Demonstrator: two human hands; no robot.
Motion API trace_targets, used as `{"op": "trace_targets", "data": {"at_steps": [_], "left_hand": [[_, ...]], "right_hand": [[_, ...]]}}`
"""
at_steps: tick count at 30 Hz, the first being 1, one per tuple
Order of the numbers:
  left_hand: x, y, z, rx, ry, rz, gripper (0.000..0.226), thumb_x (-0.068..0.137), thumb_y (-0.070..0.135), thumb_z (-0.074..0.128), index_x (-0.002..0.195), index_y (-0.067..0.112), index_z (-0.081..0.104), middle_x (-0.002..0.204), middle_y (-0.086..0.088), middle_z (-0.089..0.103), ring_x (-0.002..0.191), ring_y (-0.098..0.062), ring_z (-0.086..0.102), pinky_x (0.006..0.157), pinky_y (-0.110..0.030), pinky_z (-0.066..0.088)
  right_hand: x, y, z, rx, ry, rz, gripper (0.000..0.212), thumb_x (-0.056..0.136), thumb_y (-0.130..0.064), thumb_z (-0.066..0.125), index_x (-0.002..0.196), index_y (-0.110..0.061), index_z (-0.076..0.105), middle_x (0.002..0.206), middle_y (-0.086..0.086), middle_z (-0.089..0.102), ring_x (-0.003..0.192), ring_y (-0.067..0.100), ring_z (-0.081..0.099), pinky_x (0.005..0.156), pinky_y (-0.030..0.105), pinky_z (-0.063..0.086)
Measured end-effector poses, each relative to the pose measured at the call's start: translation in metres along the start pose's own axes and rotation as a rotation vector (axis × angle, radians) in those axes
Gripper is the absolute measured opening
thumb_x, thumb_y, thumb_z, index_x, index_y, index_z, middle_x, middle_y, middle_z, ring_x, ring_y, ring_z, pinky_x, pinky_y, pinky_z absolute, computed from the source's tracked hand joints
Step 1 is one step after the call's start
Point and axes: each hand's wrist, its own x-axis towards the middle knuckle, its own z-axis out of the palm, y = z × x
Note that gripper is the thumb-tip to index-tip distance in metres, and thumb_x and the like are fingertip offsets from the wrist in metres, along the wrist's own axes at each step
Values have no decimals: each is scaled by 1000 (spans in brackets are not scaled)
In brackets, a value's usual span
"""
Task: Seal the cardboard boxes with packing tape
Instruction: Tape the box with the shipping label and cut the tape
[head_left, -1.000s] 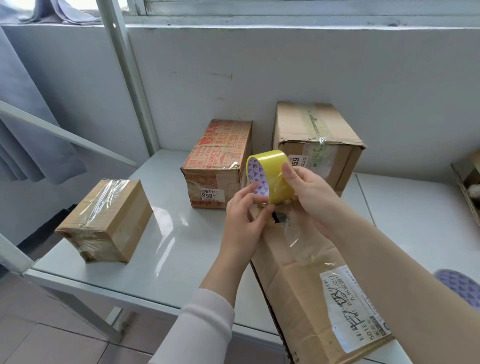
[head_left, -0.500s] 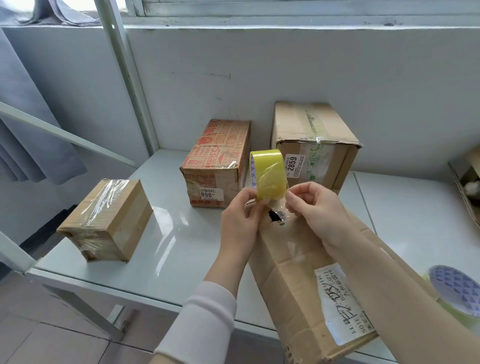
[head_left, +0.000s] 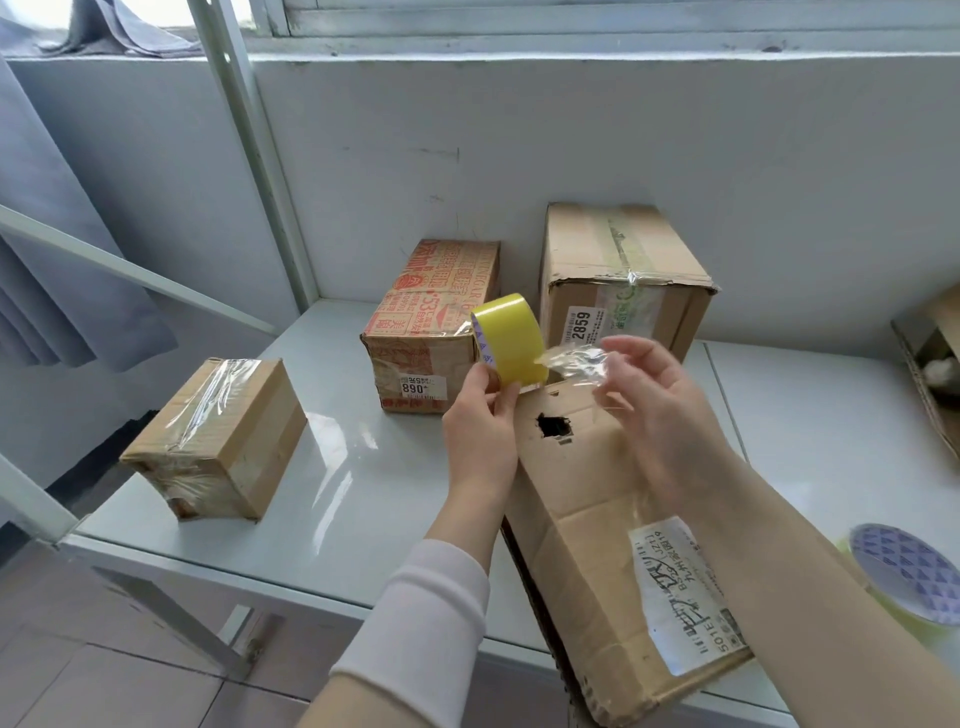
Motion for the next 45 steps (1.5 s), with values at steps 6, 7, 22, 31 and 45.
{"op": "trace_targets", "data": {"at_steps": [6,7,22,31,45], "left_hand": [[9,6,-6,-76,61,-82,4,95,19,55,91,20,55,80,11,59,77,-7,57,71,-17,42],[11,6,-7,-83,60,-104,4,95,20,55,91,21,56,80,10,59,80,-12,58,76,-24,44],[38,14,-13,-500,-21,-393,9,98,19,49,95,23,58,82,5,58,77,-9,53,88,-38,45],[28,19,-10,-502,-79,-307,15,97,17,52,88,27,59,93,6,65,95,-12,61,99,-36,48],[-2,6,0,-253,-100,43,11,85,6,67,86,16,62,137,-10,47,129,-19,41,93,-4,33]], "right_hand": [[2,13,9,-441,-3,-41,10,87,-12,63,90,-22,62,76,-1,57,62,-3,51,59,8,43],[2,14,10,-502,-9,-40,10,87,-12,62,91,-21,62,74,-2,56,61,-1,51,58,9,42],[7,20,25,-1626,-128,-106,38,93,-49,42,129,-38,50,113,5,49,109,26,35,94,30,27],[2,26,17,-1587,-310,11,55,97,-52,18,148,-33,13,158,-8,-2,144,13,-11,115,35,-4],[31,4,15,-699,-16,41,14,89,-40,57,98,-28,58,104,-2,63,112,18,51,101,33,40]]}}
